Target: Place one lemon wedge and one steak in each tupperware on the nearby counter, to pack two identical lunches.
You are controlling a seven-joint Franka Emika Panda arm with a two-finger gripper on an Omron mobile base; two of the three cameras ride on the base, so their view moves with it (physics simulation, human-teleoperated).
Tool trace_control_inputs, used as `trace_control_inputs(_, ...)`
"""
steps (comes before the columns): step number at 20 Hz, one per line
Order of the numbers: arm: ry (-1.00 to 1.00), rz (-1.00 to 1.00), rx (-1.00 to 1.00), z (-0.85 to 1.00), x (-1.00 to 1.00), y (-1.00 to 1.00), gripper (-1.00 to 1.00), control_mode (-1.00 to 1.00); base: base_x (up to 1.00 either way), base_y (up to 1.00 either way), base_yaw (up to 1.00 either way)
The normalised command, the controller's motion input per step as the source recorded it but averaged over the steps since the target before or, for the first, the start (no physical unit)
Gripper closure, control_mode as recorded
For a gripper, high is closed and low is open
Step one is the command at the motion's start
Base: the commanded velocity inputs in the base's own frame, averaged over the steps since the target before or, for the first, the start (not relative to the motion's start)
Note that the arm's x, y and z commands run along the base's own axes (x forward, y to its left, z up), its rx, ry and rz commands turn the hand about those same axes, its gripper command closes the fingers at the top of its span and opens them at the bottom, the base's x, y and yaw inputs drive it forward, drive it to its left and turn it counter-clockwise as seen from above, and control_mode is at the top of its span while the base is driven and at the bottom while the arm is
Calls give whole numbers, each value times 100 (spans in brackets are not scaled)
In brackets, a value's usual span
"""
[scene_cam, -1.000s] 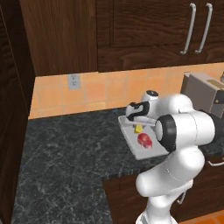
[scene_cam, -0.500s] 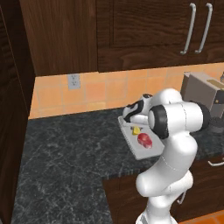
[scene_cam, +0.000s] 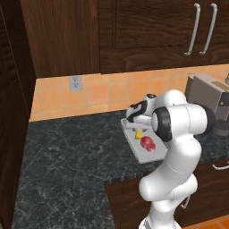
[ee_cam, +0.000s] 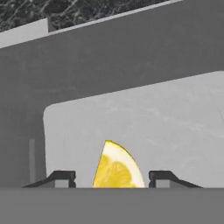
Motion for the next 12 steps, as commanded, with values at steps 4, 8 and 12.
trace_control_inputs(4, -2, 0, 0, 37, -27, 0, -100, -100, 0, 0, 0)
trace_control_inputs(8, -1, 0, 0, 49, -47, 0, -100, -100, 0, 0, 0)
trace_control_inputs(12, 0, 0, 0, 70, -67, 0, -100, -100, 0, 0, 0)
